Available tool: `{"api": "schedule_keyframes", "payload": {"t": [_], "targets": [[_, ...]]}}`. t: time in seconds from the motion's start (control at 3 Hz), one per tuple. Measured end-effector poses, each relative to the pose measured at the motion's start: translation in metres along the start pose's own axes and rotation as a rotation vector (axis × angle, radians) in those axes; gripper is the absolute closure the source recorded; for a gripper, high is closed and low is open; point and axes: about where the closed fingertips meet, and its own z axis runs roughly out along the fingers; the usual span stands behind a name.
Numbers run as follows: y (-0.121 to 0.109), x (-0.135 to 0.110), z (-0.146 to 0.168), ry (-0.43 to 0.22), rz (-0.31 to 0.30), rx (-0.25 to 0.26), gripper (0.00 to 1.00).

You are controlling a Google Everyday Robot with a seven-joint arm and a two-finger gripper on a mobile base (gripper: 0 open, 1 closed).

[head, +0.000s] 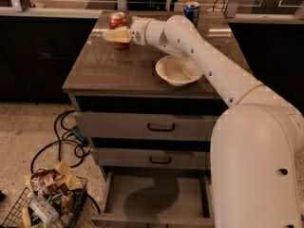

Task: Place coke can into bottom drawer

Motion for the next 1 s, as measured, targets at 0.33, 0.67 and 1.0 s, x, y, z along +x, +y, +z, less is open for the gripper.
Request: {"api": "schedule_keyframes", "payload": {"t": [0.33, 0.67, 1.0], "targets": [[0.0003, 0.0027, 0.0036, -0.03, -0.004, 0.026, 0.41], [0.0024, 0.002, 0.0061, -0.032, -0.003, 0.024, 0.64], [0.0049, 0.0025, 0.0085, -0.032, -0.003, 0.02, 0.88]]}}
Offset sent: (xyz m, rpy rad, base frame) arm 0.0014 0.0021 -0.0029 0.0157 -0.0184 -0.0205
